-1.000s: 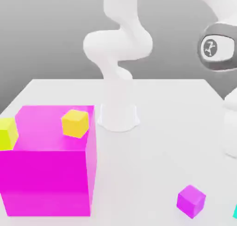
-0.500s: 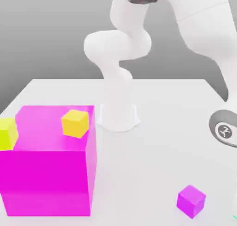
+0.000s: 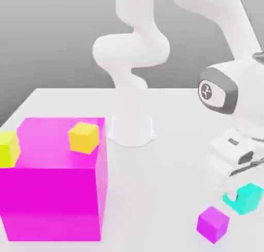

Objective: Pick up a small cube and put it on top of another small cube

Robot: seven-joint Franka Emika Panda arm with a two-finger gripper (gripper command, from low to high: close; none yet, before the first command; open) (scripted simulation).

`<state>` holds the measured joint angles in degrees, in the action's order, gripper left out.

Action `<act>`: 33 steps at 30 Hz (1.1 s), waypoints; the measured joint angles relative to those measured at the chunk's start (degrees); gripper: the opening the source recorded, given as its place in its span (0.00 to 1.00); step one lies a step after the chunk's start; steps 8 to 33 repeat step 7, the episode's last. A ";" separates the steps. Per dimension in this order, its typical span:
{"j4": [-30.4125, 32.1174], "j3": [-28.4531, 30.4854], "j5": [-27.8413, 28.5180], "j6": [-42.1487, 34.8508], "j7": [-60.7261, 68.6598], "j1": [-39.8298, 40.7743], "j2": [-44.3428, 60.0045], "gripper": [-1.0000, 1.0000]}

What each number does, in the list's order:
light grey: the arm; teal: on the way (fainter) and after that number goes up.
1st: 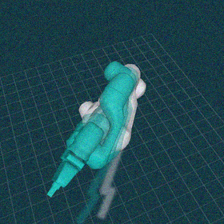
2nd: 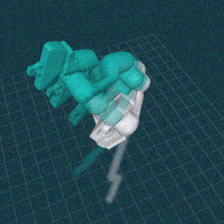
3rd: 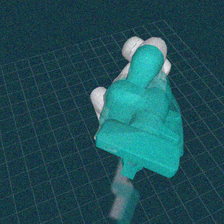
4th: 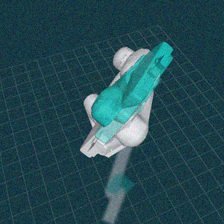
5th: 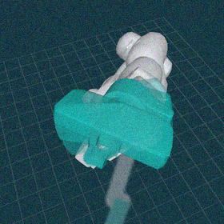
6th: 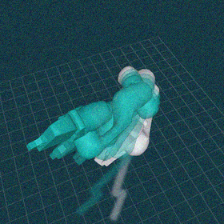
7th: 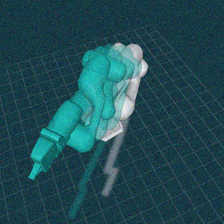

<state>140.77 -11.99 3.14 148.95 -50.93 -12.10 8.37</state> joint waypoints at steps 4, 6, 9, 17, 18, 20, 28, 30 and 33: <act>0.60 2.04 3.08 6.94 -2.86 -0.88 6.45 0.00; 0.59 2.36 3.51 7.90 -3.19 -1.11 7.45 1.00; 0.59 2.36 3.51 7.90 -3.19 -1.11 7.45 1.00; 0.59 2.36 3.51 7.90 -3.19 -1.11 7.45 1.00; 0.59 2.36 3.51 7.90 -3.19 -1.11 7.45 1.00; 0.59 2.36 3.51 7.90 -3.19 -1.11 7.45 1.00; 0.59 2.36 3.51 7.90 -3.19 -1.11 7.45 1.00; 0.59 2.36 3.51 7.90 -3.19 -1.11 7.45 1.00; 0.59 2.36 3.51 7.90 -3.19 -1.11 7.45 1.00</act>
